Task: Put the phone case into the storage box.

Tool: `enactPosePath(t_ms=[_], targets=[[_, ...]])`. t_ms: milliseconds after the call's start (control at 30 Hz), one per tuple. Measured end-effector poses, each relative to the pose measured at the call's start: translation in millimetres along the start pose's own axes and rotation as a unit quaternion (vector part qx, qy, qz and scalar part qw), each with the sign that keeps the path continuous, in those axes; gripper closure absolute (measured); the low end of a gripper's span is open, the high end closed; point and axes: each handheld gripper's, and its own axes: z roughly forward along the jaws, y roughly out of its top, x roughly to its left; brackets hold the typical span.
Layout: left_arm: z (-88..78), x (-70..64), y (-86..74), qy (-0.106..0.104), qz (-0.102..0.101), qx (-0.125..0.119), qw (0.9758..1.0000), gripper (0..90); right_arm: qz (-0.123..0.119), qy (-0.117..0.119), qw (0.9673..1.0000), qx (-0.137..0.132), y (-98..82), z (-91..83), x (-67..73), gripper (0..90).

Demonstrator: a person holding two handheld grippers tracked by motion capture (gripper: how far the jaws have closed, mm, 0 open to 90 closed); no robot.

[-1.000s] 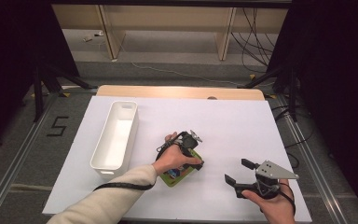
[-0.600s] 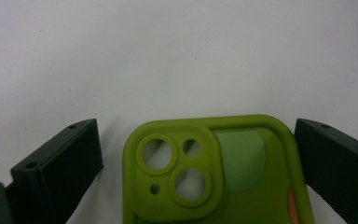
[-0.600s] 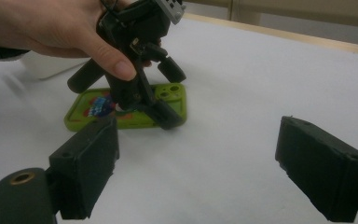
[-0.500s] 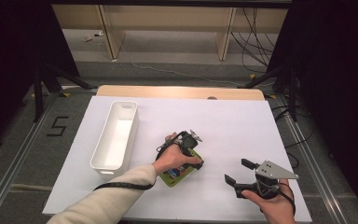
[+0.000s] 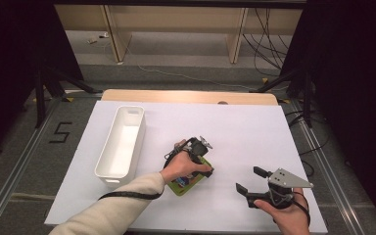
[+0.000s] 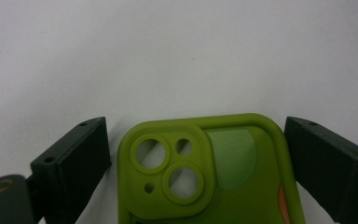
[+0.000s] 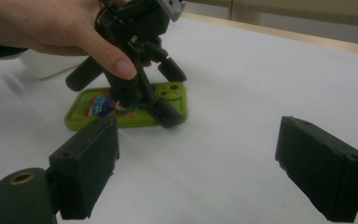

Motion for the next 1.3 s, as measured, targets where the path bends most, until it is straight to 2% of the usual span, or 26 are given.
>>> enactPosePath(t_ms=[233, 967, 1300], targets=[[-1.0, -2.2, 0.2, 0.0, -0.003, -0.003, 1.0, 14.0, 0.0, 0.0, 1.0, 0.0, 0.0, 0.0, 0.0, 14.6], [-1.9, -2.6, 0.1, 0.002, -0.006, -0.003, 1.0, 15.6, 0.0, 0.001, 1.0, 0.0, -0.1, 0.1, 0.2, 14.6], [-3.6, -2.4, -1.0, 0.001, -0.001, -0.002, 1.0, 16.4, 0.0, 0.002, 1.0, -0.003, -0.2, 0.2, 0.1, 14.6]])
